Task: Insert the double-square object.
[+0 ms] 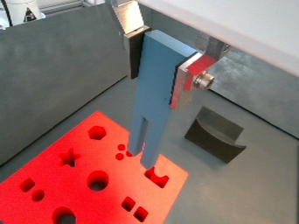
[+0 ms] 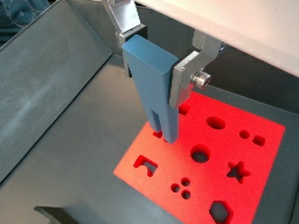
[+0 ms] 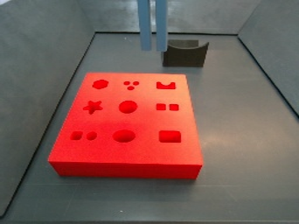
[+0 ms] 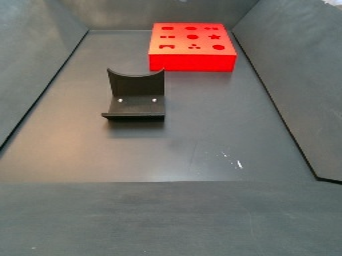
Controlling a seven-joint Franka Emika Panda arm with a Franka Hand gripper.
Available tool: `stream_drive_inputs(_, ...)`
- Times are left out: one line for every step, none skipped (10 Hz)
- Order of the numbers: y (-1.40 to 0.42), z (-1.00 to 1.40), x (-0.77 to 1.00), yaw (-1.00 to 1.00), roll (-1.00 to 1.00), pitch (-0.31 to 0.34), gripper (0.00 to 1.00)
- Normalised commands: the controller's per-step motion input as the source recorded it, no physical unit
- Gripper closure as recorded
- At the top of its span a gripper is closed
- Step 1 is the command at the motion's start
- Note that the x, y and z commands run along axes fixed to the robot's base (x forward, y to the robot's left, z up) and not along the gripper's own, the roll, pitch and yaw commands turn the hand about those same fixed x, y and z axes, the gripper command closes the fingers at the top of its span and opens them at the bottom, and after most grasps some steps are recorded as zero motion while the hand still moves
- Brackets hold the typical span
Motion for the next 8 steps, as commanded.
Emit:
stream_drive_inputs(-0.23, -0.06, 0.24, 0.48, 0.14, -0.017, 1.0)
stream_drive_inputs(-0.18, 0.2, 0.5, 0.55, 0.21, -0.096, 1.0)
stream_drive_inputs(-0.13, 0.56, 0.71, 0.31, 0.35, -0.149, 1.0)
stream_drive_inputs(-0.09, 0.53, 0.91, 0.07, 0.49, -0.083, 1.0)
stream_drive_inputs(-0.1, 0.31, 0.79, 0.0, 0.5, 0.047, 1.0)
stream_drive_inputs(-0.23, -0.01, 0.63, 0.0, 0.45, 0.347, 1.0)
stream_drive_inputs(-0.29, -0.13, 0.49, 0.0, 0.24, 0.461, 1.0)
stream_drive_inputs(-0.26, -0.09, 0.35, -0.09, 0.08, 0.5, 1.0)
